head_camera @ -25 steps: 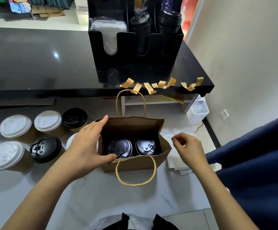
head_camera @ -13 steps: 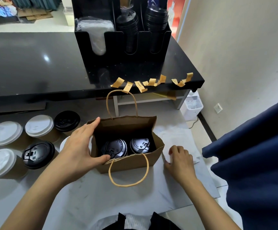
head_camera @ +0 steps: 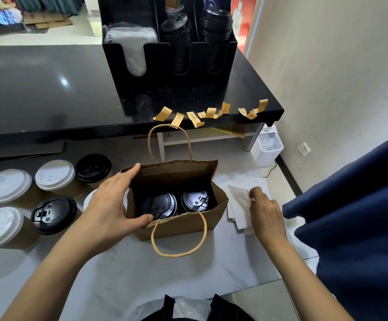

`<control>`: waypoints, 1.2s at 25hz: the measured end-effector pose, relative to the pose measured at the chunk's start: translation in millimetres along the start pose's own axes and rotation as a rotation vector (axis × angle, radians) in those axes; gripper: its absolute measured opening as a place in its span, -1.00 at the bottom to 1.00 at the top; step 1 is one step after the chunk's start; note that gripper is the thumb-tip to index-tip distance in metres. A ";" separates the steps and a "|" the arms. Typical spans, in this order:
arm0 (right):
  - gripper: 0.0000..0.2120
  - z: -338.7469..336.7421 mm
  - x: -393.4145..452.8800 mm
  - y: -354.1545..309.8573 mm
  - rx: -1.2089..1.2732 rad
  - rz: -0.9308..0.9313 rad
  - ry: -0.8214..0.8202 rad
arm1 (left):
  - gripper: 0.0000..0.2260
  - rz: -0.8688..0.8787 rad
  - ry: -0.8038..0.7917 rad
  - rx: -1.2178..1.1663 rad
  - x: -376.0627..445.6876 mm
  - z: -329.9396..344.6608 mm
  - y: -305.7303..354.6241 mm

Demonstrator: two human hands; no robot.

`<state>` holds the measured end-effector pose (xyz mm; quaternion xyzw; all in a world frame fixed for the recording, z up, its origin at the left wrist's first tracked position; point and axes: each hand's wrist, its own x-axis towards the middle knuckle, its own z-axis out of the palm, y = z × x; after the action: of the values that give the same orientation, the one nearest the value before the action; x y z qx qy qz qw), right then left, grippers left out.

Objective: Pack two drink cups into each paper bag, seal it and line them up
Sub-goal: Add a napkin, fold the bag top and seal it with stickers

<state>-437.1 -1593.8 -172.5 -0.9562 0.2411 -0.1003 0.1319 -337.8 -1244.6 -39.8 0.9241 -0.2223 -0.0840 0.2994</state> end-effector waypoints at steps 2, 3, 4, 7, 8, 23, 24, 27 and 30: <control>-0.68 0.6 -6.9 1.3 -0.063 -0.122 -0.018 | 0.00 0.001 0.001 -0.001 -0.2 0.2 0.1; -0.67 1.0 -9.9 2.5 -0.074 -0.167 -0.035 | 0.00 0.003 0.002 -0.001 -0.4 0.1 -0.1; -0.70 1.3 -12.2 3.6 -0.079 -0.194 -0.065 | -0.01 0.005 0.002 -0.003 -0.5 0.4 -0.3; -0.82 3.8 -16.8 4.8 -0.105 -0.247 -0.106 | -0.03 0.009 0.003 -0.005 -0.5 1.2 -1.4; -0.87 4.5 -18.5 3.9 -0.110 -0.263 -0.095 | -0.03 0.011 0.005 -0.003 -0.2 1.4 -1.9; -0.87 0.2 -12.7 2.0 0.048 0.041 -0.137 | -0.03 0.004 0.010 -0.006 1.6 4.2 -7.6; -0.88 -1.1 -10.8 2.0 0.083 0.064 -0.159 | -0.03 0.006 0.010 -0.008 1.7 4.3 -8.0; -0.92 -3.4 -7.9 1.6 0.191 0.143 -0.217 | -0.03 0.007 0.014 -0.011 2.0 4.9 -8.6; -0.98 -7.1 -7.3 0.7 0.210 0.189 -0.218 | -0.03 0.006 0.014 -0.010 2.2 5.4 -8.7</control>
<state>-445.5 -1592.2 -167.0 -0.9154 0.3025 -0.0078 0.2655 -334.2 -1242.1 -49.3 0.9224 -0.2225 -0.0776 0.3059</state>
